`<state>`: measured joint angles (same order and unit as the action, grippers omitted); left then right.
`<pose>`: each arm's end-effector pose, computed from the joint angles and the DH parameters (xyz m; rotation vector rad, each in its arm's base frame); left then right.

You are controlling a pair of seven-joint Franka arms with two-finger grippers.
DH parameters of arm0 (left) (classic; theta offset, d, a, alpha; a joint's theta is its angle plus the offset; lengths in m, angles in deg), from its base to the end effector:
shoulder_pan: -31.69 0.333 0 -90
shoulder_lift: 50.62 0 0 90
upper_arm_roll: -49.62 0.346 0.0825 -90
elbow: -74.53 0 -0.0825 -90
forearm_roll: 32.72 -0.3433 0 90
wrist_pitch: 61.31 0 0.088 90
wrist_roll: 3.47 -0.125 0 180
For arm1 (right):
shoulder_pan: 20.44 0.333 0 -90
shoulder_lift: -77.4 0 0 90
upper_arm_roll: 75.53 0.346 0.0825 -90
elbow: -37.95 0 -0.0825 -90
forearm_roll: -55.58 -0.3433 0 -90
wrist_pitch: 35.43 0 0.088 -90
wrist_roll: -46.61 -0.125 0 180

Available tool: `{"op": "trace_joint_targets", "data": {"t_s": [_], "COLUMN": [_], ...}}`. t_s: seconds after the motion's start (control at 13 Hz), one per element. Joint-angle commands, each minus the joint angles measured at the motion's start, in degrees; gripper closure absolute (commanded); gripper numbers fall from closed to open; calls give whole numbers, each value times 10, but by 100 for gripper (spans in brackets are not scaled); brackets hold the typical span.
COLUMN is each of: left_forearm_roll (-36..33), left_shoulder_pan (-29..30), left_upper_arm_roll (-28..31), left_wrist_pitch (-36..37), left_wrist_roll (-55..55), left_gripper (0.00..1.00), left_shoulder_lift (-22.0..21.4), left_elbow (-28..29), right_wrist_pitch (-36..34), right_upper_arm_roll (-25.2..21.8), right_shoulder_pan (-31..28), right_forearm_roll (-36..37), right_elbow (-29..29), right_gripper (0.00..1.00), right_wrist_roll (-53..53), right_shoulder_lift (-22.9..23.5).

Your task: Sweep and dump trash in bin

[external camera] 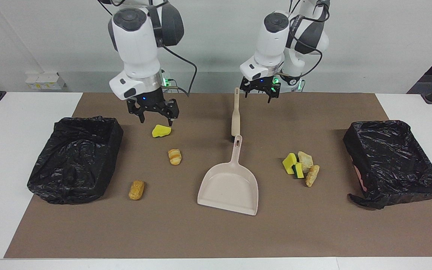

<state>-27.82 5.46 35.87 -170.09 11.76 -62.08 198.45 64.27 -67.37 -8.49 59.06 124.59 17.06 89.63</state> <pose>0.3298 -0.2943 0.5005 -3.0754 0.6160 0.1198 0.5641 0.1903 0.5597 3.1114 -0.2470 0.0432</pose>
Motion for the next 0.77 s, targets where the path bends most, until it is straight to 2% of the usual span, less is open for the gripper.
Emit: {"op": "trace_joint_targets", "data": {"t_s": [0.0, 0.08, 0.23, 0.31, 0.54, 0.69], "left_forearm_roll": [8, 8, 13, 14, 14, 14], "left_shoulder_pan": [-57, -79, -114, -118, -128, -132], "left_upper_arm_roll": [14, 14, 14, 14, 14, 14], "left_wrist_pitch": [-37, -44, -122, -141, -199, -222], "left_wrist_roll": [17, 38, 80, 87, 91, 97], "left_gripper": [0, 0, 0, 0, 0, 0], "left_shoulder_lift": [-65, -57, -55, -52, -1, 7], "left_elbow": [99, 119, 174, 182, 188, 191], "right_wrist_pitch": [16, 21, 22, 22, 49, 64], "right_upper_arm_roll": [-2, 0, -4, -8, -10, -20], "right_shoulder_pan": [46, 57, 96, 118, 150, 156], "right_forearm_roll": [10, 9, 10, 16, 42, 45], "right_elbow": [-53, -73, -129, -163, -206, -235], "right_gripper": [0, 0, 0, 0, 0, 0], "right_wrist_roll": [-77, -86, -111, -137, -169, -169], "right_shoulder_lift": [66, 91, 152, 185, 254, 298]}}
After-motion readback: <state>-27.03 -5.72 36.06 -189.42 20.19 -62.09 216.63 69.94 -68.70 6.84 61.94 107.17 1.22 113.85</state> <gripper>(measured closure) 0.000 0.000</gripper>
